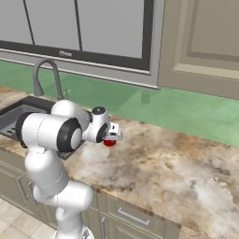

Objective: Clear the mugs and bowl far away from the sink.

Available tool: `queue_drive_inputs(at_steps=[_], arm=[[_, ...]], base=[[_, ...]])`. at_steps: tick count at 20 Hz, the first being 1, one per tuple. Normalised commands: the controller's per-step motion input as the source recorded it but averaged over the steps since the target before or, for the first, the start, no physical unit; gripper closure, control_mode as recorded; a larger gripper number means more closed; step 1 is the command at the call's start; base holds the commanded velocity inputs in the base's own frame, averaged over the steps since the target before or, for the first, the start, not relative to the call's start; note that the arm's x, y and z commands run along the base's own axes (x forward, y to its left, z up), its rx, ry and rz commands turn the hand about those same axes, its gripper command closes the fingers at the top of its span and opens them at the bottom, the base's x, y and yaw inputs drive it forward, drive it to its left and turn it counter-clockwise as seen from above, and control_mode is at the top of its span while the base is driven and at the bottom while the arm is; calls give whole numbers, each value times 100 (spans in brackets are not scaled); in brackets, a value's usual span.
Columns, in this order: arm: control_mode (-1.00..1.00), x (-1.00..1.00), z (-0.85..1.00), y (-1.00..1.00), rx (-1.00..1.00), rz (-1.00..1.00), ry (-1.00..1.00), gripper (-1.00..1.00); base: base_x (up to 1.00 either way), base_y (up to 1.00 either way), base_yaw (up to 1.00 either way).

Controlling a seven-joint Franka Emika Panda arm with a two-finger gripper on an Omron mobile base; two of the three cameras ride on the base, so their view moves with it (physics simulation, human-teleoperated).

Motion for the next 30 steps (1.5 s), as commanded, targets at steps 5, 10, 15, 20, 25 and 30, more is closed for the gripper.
queue_drive_inputs(at_steps=[5, 10, 15, 20, 25, 30], arm=[[-100, 16, -13, -5, 0, 0, -2, 100], [-100, 6, -20, -3, 1, 0, -1, 100], [-100, 0, -27, 0, 1, 0, -1, 100], [-100, -19, 15, 0, 5, 0, -5, 100], [-100, -8, 90, 1, 1, -2, -3, 100], [-100, -17, 100, 5, -2, -4, 0, 100]], base=[[0, 0, 0], [0, 0, 0], [0, 0, 0], [0, 0, 0], [0, 0, 0], [0, 0, 0]])
